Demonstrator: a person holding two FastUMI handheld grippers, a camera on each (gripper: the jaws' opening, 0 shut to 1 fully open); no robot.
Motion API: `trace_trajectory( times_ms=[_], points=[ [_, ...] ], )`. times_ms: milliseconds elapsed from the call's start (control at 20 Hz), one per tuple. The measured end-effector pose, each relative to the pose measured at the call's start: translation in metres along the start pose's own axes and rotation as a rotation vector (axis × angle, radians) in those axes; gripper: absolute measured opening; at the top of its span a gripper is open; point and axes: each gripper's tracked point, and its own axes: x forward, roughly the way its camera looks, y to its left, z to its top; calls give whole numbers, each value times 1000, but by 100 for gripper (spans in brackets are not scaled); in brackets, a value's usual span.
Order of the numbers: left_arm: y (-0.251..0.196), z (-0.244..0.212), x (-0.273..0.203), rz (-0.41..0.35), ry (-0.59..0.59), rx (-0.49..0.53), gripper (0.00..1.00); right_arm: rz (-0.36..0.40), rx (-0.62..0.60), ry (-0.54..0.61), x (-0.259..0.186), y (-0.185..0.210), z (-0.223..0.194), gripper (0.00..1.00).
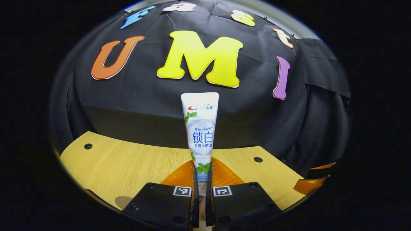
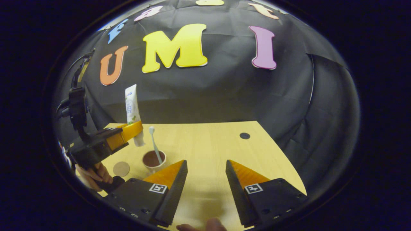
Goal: Put the toothbrush and toothpaste on the desktop into the cup, then pick up the cup and place it on the coaster on the desktop.
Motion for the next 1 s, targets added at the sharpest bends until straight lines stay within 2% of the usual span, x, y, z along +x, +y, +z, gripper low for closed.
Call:
trace_trajectory(
  times_ms=[200,350,500,600,700,800,850,1000],
  points=[
    [-4,-15,5,8,-11,8,11,-16,4,51,0,-14,-24,71],
    [0,-31,8,32,-5,62,12,-14,-6,94,2,-14,-44,72],
    [6,-55,11,53,38,53,15,-1,-39,100,1,-7,-49,72],
    [7,-72,9,46,76,24,20,8,-52,98,3,-2,-48,72],
    [4,-68,5,45,61,48,25,18,-51,103,4,3,-49,72],
    [1,-66,1,46,65,84,37,26,-47,108,6,7,-50,72],
    [2,-64,-1,44,57,93,48,27,-48,109,7,9,-50,72],
    [3,-62,-6,46,58,96,61,35,-51,106,9,18,-47,72]
  ],
)
